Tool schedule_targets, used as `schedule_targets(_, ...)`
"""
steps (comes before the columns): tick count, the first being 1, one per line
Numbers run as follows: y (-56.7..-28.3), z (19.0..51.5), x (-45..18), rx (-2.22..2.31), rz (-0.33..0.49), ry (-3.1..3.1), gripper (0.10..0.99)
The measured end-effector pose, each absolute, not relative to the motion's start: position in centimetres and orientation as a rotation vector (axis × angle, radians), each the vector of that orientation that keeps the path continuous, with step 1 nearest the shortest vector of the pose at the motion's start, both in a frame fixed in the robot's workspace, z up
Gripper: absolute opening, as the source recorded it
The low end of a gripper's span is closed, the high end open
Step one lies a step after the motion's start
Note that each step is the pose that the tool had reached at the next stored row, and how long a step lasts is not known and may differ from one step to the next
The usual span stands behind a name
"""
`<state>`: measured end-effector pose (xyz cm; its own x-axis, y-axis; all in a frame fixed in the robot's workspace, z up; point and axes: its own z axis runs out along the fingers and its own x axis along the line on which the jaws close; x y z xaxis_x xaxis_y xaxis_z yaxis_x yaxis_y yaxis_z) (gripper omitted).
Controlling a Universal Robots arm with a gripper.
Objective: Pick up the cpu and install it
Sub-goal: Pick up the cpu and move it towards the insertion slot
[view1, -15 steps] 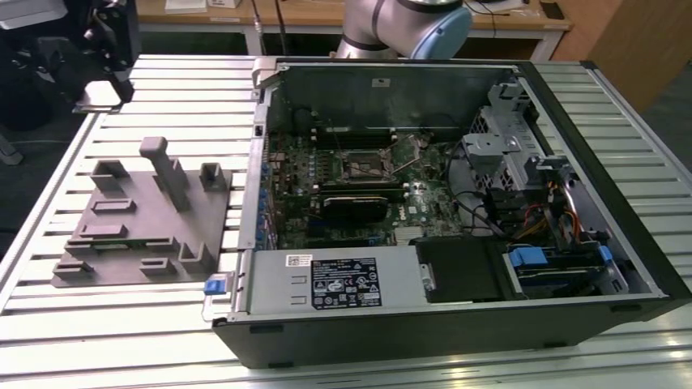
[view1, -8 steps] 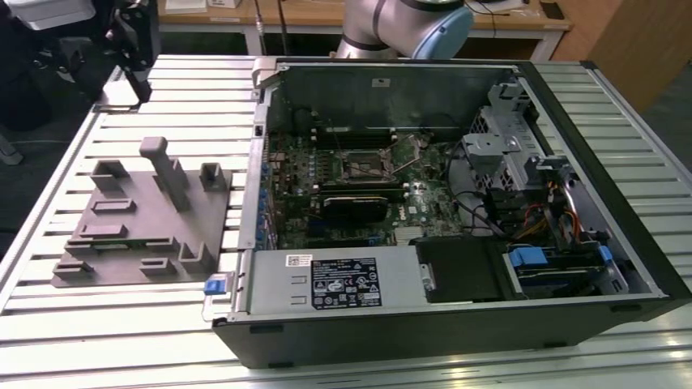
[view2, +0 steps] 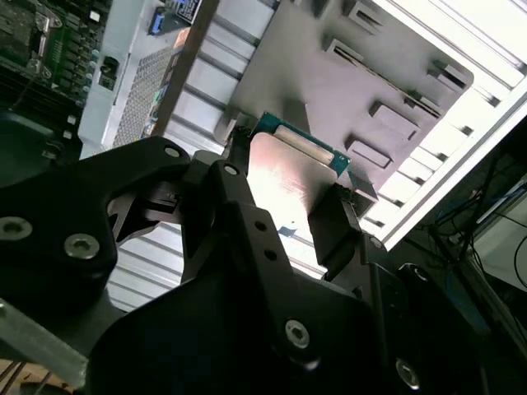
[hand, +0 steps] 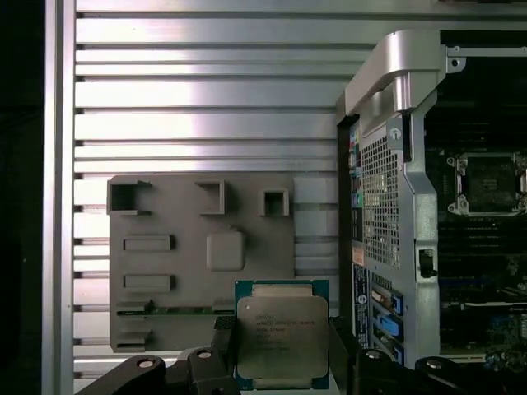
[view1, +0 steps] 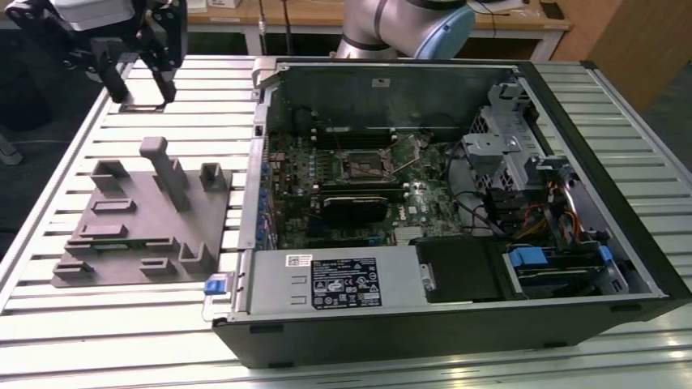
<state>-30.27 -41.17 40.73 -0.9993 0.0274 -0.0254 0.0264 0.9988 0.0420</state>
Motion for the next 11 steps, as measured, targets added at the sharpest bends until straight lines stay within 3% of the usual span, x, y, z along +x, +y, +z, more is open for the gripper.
schedule_targets(11, -41.2, 40.7, -26.7, 0.042, 0.065, 3.115, 0.537)
